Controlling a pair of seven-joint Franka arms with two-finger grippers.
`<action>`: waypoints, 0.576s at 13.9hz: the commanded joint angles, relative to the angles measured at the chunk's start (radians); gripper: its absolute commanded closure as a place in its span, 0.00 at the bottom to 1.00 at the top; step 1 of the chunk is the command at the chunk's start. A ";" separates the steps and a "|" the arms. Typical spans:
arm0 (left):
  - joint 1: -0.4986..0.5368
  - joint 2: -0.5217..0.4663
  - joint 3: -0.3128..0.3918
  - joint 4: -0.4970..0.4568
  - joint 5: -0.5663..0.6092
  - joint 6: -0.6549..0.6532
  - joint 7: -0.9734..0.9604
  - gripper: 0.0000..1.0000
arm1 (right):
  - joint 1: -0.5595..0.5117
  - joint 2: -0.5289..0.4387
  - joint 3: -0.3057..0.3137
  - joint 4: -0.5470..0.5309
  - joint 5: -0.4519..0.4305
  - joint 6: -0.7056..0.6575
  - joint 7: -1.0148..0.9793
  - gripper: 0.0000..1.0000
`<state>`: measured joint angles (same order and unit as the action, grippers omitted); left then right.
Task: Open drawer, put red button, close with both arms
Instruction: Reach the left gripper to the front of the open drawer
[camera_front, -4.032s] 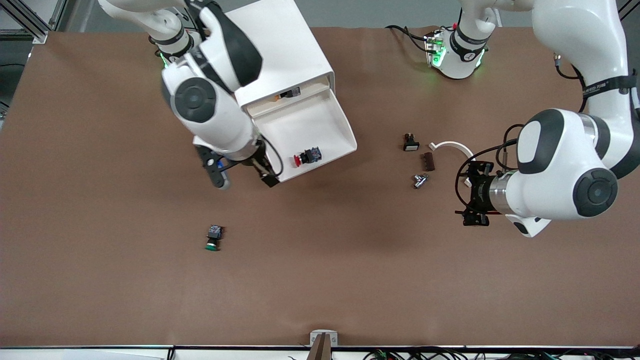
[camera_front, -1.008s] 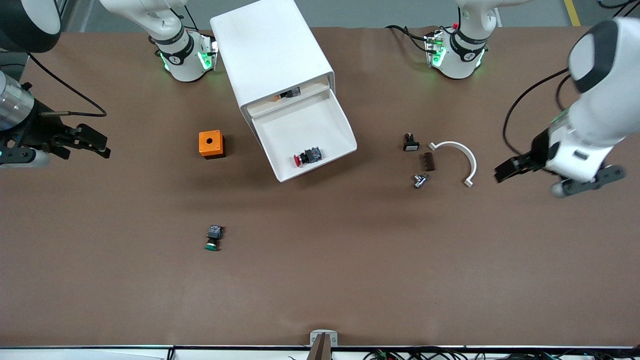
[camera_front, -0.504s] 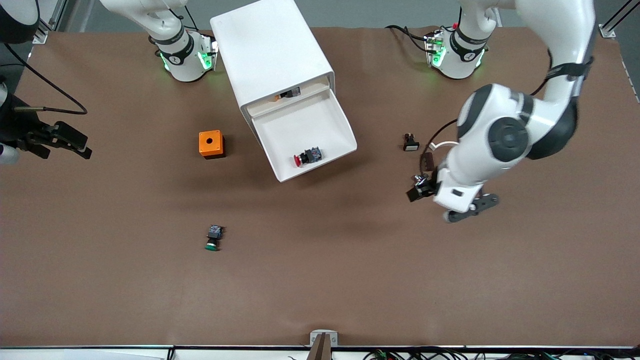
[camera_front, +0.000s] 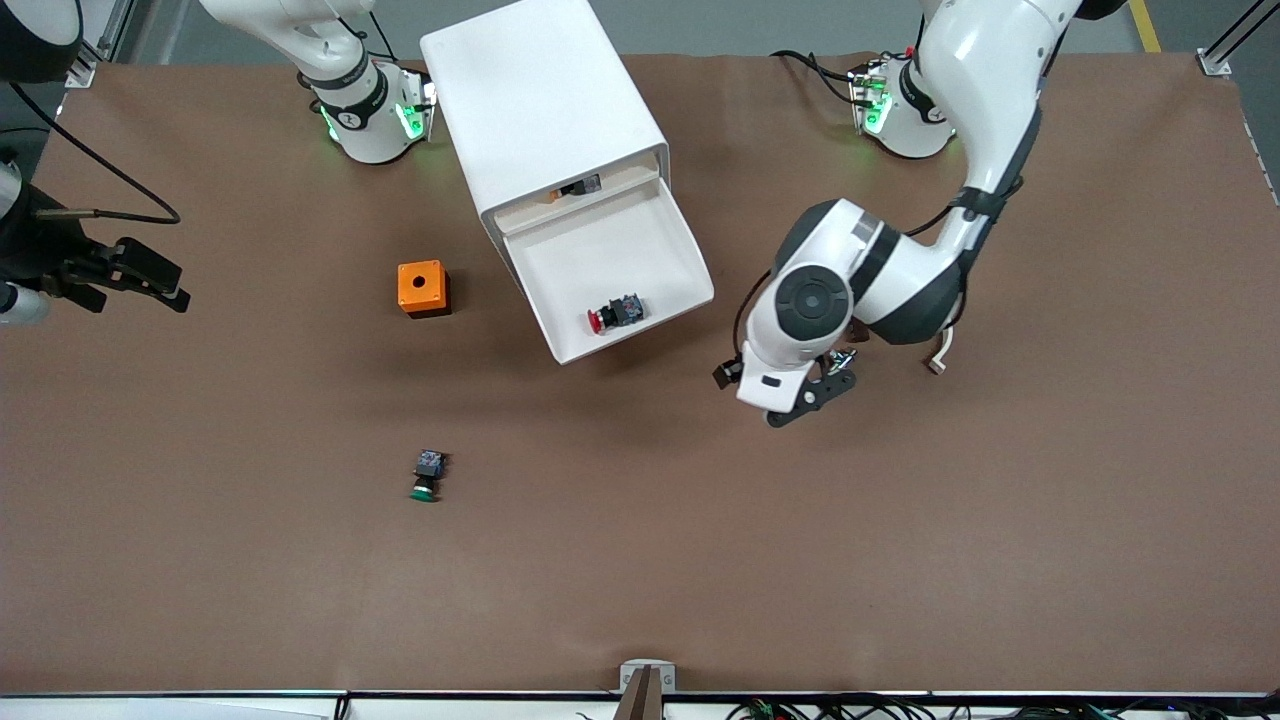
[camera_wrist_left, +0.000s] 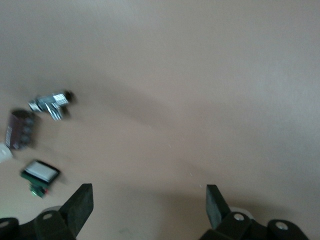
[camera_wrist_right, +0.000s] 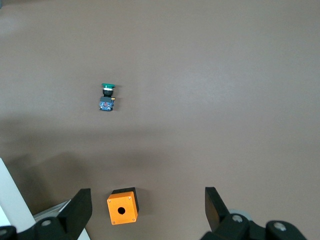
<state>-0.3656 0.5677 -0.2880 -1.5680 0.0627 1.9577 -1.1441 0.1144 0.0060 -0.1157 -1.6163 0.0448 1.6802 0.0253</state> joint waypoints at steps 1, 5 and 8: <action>-0.065 0.023 0.001 0.029 0.016 0.003 -0.075 0.01 | -0.001 -0.011 0.005 0.004 -0.011 -0.005 0.005 0.00; -0.140 0.038 0.000 0.029 0.009 0.003 -0.075 0.01 | -0.001 -0.009 0.005 0.010 -0.020 -0.004 0.005 0.00; -0.185 0.038 0.000 0.029 -0.041 0.003 -0.072 0.01 | -0.012 -0.009 0.007 0.010 -0.042 0.007 0.005 0.00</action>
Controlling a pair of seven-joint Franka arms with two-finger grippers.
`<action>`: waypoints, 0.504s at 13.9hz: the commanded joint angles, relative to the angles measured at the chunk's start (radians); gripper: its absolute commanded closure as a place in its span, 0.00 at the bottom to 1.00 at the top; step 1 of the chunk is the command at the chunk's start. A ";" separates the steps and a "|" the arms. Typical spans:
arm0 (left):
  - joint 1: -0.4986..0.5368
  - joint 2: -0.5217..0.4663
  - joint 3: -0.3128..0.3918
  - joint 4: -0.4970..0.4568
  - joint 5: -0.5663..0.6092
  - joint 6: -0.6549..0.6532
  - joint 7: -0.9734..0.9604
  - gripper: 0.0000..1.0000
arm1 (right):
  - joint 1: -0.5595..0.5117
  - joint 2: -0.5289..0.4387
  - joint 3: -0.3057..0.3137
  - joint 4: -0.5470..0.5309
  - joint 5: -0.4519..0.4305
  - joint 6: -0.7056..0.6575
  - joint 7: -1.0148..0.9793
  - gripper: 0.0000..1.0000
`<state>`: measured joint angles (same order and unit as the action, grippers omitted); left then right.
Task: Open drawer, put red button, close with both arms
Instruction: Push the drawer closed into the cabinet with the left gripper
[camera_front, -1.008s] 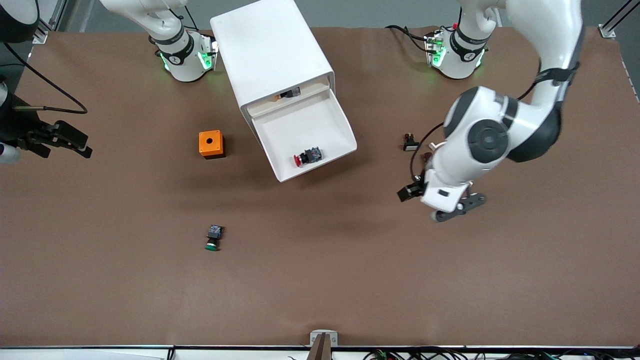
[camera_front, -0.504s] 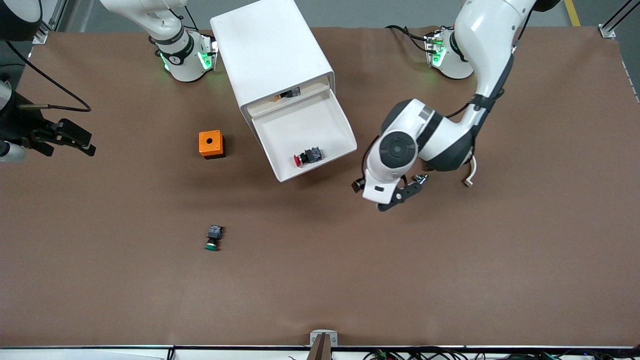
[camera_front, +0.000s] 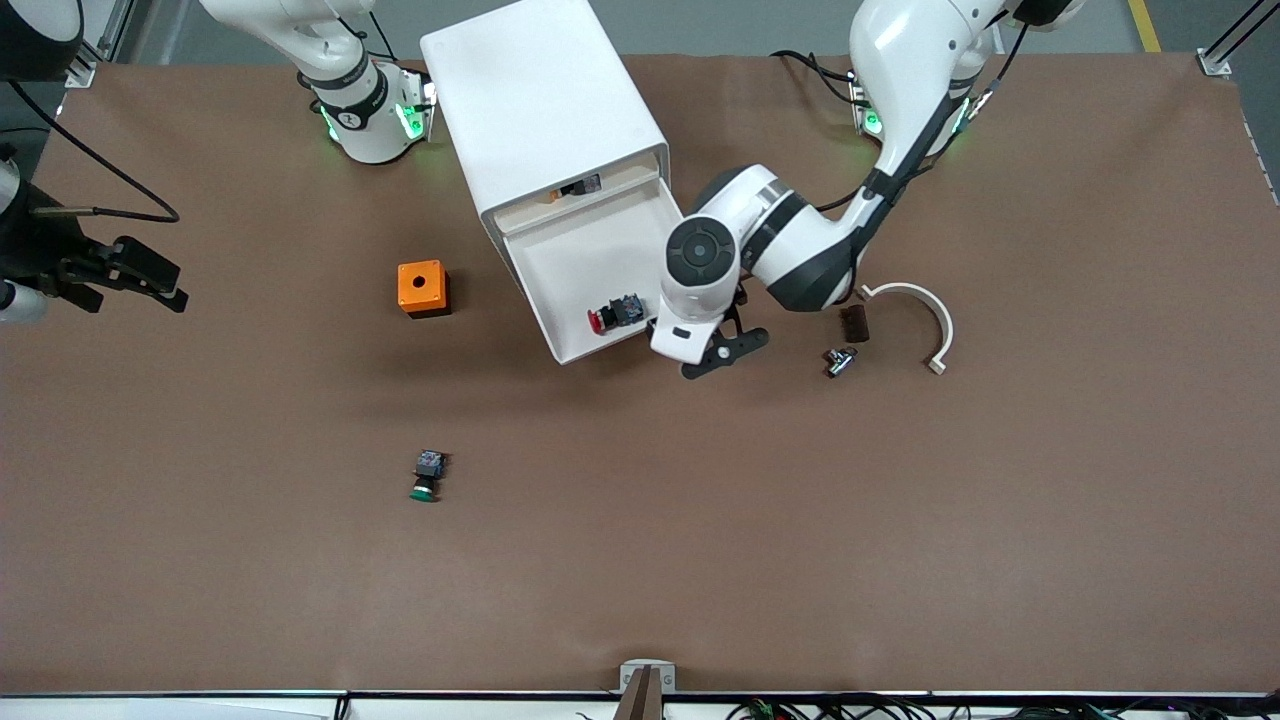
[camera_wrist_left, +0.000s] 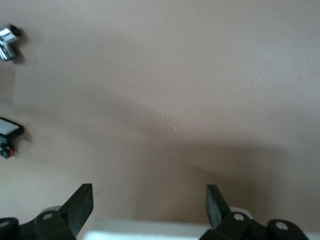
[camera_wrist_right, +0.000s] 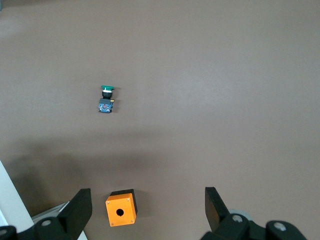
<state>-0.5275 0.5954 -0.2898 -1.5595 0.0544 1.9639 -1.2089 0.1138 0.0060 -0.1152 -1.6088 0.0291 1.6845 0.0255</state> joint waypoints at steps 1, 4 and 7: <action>-0.037 0.009 0.001 0.021 -0.053 -0.003 -0.008 0.01 | -0.017 -0.009 0.008 0.003 -0.027 0.003 0.005 0.00; -0.091 0.007 0.001 0.019 -0.119 -0.005 -0.008 0.01 | -0.117 -0.009 0.113 0.003 -0.049 0.007 0.007 0.00; -0.132 0.009 0.001 0.013 -0.156 -0.014 -0.014 0.01 | -0.114 -0.011 0.120 0.003 -0.052 -0.002 0.063 0.00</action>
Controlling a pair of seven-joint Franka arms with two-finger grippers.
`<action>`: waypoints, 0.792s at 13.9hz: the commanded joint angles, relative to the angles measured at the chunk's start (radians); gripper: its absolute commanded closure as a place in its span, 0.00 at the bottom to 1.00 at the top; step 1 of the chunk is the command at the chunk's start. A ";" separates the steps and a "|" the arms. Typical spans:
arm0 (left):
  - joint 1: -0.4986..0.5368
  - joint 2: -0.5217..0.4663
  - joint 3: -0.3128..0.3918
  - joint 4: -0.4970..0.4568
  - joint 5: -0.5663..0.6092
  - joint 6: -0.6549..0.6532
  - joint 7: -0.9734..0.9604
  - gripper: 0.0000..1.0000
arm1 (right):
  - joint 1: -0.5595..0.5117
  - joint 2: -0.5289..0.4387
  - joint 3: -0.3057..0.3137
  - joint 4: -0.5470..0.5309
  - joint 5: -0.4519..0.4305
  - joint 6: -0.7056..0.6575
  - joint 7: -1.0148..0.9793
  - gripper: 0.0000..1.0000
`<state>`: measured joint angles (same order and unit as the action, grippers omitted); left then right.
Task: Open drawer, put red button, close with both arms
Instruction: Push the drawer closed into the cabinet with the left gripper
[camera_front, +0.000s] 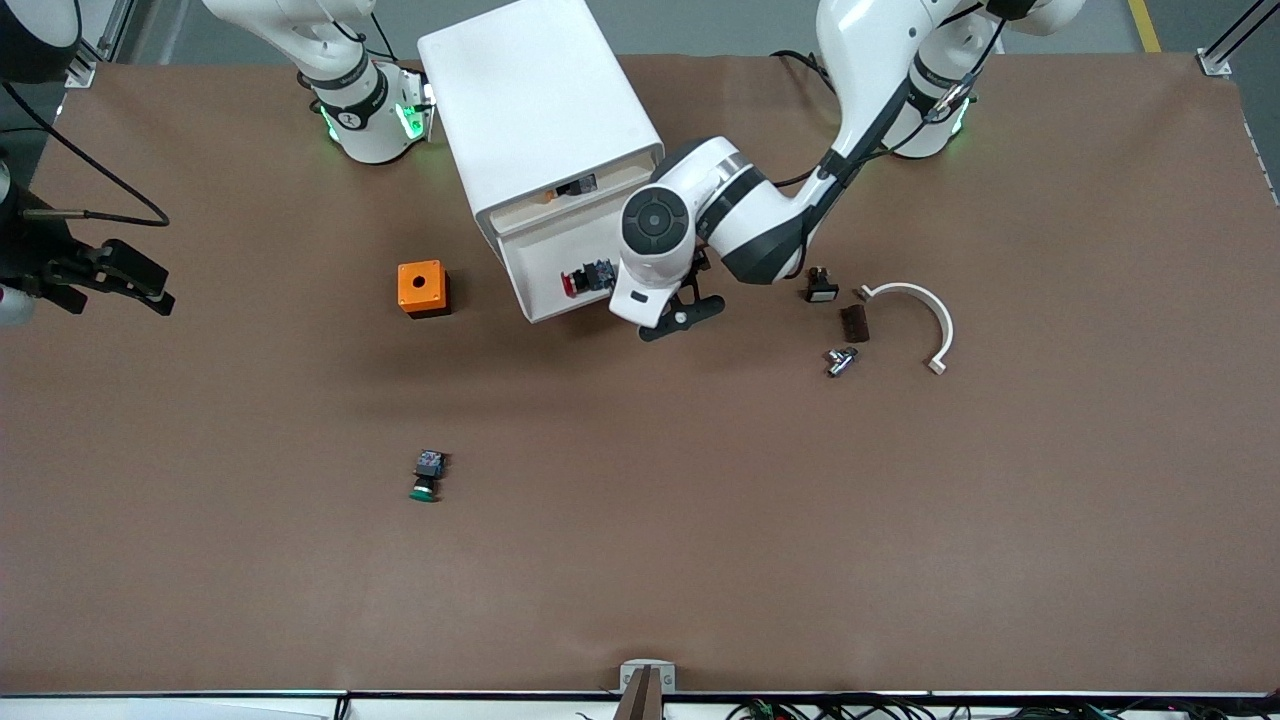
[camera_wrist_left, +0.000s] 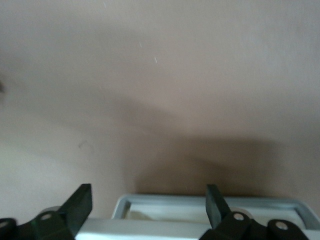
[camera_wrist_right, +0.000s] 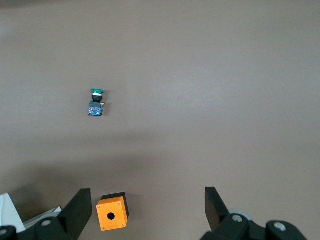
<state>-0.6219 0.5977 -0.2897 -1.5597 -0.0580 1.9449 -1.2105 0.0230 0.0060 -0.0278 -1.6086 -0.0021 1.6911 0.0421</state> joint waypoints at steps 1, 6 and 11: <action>-0.048 0.007 0.001 0.009 -0.051 0.003 -0.015 0.01 | -0.017 -0.012 0.032 0.003 -0.021 -0.011 0.054 0.00; -0.091 0.007 0.000 -0.002 -0.081 -0.037 -0.015 0.01 | -0.025 -0.008 0.028 0.004 -0.021 -0.001 0.056 0.00; -0.111 0.008 -0.011 -0.010 -0.098 -0.044 -0.017 0.01 | -0.018 -0.008 0.026 0.013 -0.019 -0.011 0.056 0.00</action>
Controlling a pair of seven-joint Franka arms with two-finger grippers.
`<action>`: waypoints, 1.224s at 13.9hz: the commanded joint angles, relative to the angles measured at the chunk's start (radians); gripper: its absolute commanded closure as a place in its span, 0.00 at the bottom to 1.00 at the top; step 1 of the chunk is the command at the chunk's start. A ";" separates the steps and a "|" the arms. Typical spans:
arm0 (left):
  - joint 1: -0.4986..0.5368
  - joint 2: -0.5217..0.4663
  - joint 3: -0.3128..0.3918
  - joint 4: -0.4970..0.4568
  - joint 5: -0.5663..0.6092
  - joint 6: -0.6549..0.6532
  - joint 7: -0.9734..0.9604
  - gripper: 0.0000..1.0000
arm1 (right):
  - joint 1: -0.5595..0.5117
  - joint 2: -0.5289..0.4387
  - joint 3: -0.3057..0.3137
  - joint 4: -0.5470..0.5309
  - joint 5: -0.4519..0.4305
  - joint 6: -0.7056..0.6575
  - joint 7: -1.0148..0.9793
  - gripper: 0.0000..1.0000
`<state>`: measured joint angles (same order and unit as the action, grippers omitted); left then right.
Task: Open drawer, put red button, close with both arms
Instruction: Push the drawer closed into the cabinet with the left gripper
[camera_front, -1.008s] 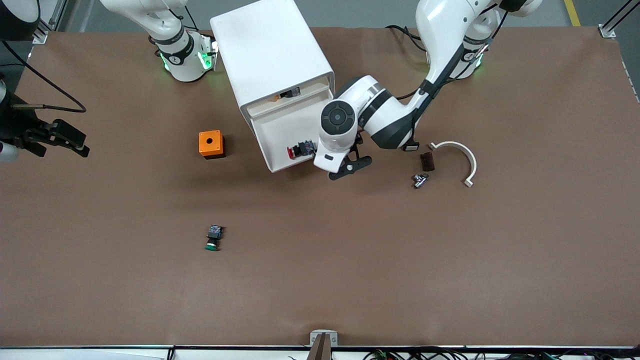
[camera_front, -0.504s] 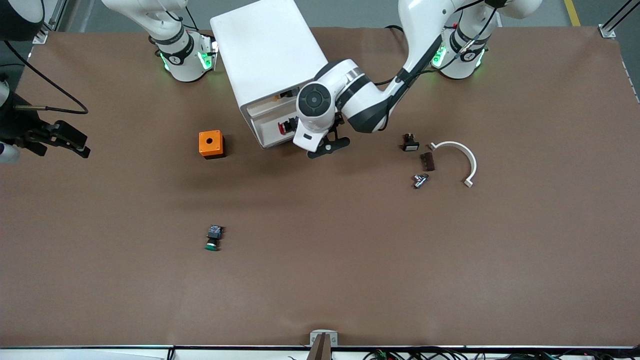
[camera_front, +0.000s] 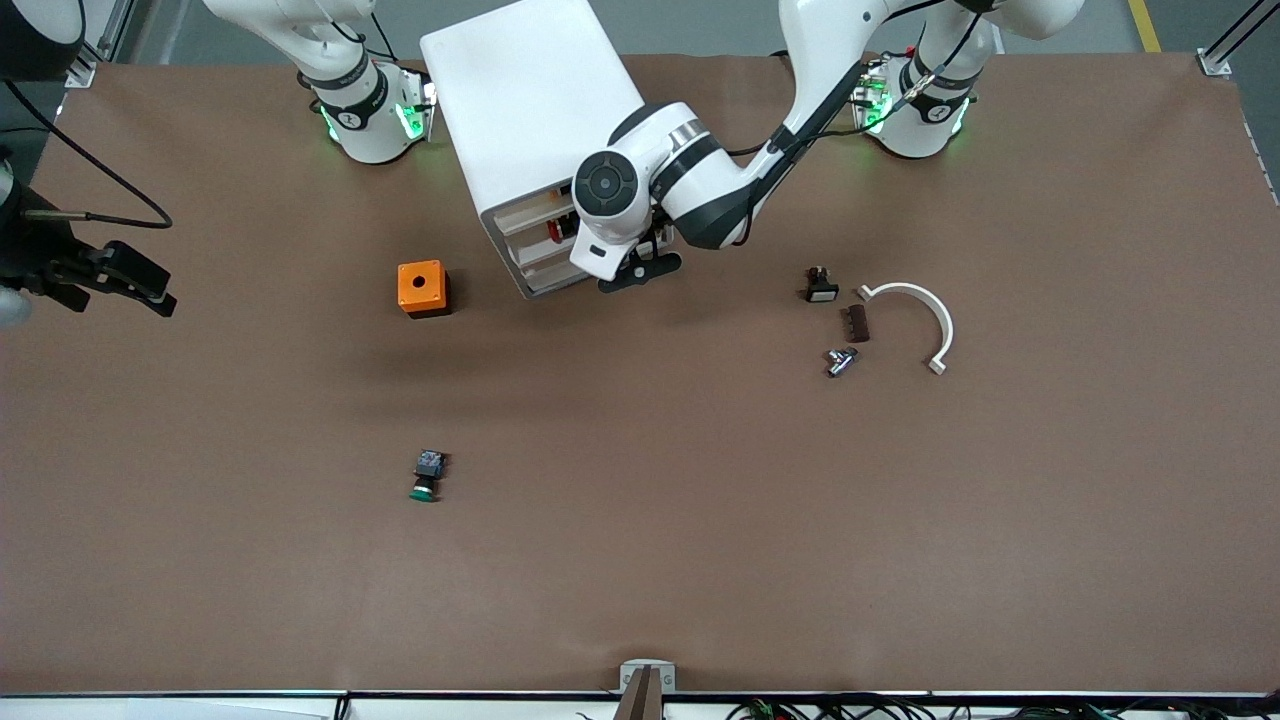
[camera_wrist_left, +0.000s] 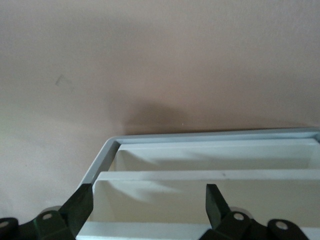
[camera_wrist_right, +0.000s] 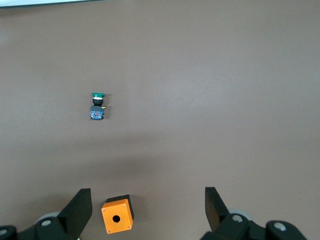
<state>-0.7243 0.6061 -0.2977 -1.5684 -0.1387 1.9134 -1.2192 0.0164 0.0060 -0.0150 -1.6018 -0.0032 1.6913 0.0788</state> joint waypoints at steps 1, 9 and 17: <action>-0.013 0.000 -0.003 -0.002 -0.019 -0.013 -0.008 0.01 | -0.012 -0.008 0.013 0.006 -0.018 -0.013 0.019 0.00; 0.159 -0.058 0.017 0.024 0.013 -0.085 0.009 0.01 | -0.015 -0.008 0.013 0.003 -0.018 -0.018 0.019 0.00; 0.586 -0.284 0.019 0.065 0.206 -0.108 0.014 0.01 | -0.035 -0.008 0.018 0.005 -0.017 -0.022 0.019 0.00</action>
<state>-0.1976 0.4091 -0.2699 -1.4818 0.0304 1.8216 -1.1978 0.0039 0.0060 -0.0165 -1.6015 -0.0037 1.6796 0.0812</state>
